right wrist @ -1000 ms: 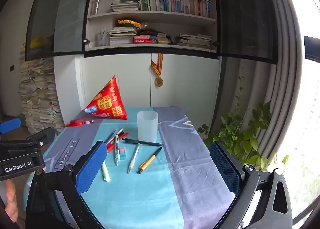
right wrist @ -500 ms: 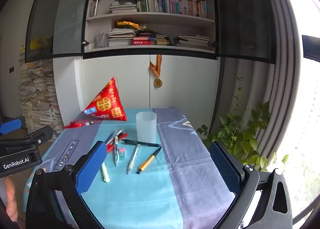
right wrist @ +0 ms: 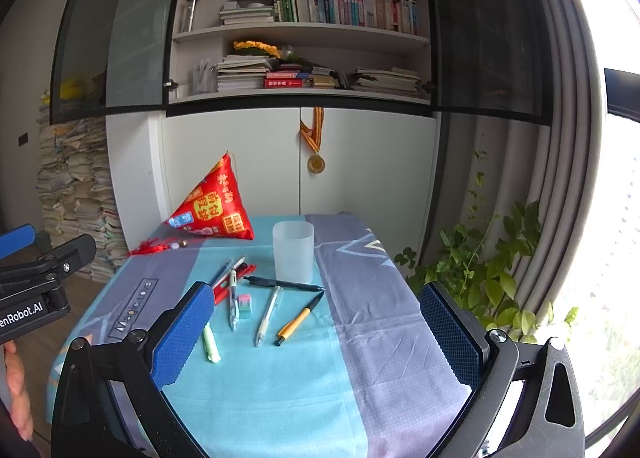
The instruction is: Organize stationery
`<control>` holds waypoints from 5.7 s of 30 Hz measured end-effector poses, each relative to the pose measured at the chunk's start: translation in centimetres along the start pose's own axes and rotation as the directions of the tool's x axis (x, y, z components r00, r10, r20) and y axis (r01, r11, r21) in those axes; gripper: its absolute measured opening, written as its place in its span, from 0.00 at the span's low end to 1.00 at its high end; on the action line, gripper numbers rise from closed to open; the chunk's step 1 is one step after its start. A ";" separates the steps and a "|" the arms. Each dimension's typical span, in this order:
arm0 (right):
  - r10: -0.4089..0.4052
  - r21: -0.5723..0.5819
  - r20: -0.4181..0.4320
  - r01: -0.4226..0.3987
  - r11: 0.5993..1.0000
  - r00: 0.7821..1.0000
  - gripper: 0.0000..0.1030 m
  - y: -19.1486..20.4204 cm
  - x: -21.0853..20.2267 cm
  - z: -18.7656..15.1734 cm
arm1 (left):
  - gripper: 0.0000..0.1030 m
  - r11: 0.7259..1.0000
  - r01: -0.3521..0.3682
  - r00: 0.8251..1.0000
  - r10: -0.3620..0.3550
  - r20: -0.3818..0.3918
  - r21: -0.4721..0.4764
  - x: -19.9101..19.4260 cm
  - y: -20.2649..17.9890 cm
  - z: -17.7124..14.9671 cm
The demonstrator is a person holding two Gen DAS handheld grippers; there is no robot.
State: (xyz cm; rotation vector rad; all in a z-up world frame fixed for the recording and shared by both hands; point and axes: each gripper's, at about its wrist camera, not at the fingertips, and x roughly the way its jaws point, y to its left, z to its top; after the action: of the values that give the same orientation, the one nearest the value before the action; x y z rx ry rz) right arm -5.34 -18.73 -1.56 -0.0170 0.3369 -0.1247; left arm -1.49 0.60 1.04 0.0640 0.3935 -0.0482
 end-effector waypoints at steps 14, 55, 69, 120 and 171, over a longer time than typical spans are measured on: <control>-0.006 -0.005 -0.003 0.006 1.000 1.000 1.00 0.4 -0.2 -0.4 | 0.96 1.000 0.004 1.000 -0.004 0.005 0.006 -0.4 0.2 -0.3; 0.018 0.025 -0.055 -0.017 1.000 0.998 1.00 3.6 3.2 0.8 | 0.98 0.999 -0.016 1.000 0.016 -0.014 -0.039 0.6 4.1 -0.1; -0.077 0.046 -0.059 0.080 0.996 0.995 1.00 1.7 2.9 1.2 | 0.98 0.996 0.090 0.996 -0.090 -0.021 -0.024 3.6 2.4 1.5; -0.025 -0.128 -0.313 -0.016 0.992 0.949 0.67 -2.7 23.9 2.6 | 0.71 0.994 0.099 0.920 -0.075 -0.384 0.044 28.4 -1.1 2.7; 0.084 -0.089 -0.335 -0.120 0.989 0.939 0.68 -4.9 22.6 -2.1 | 0.10 0.971 0.235 0.928 -0.210 -0.308 0.047 26.2 -4.0 5.3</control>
State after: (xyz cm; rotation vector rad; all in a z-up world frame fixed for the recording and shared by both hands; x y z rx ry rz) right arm 14.53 -26.36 -10.77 -0.0865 0.6794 -0.0048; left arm 24.43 -4.65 -4.37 0.1093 0.7034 -0.2828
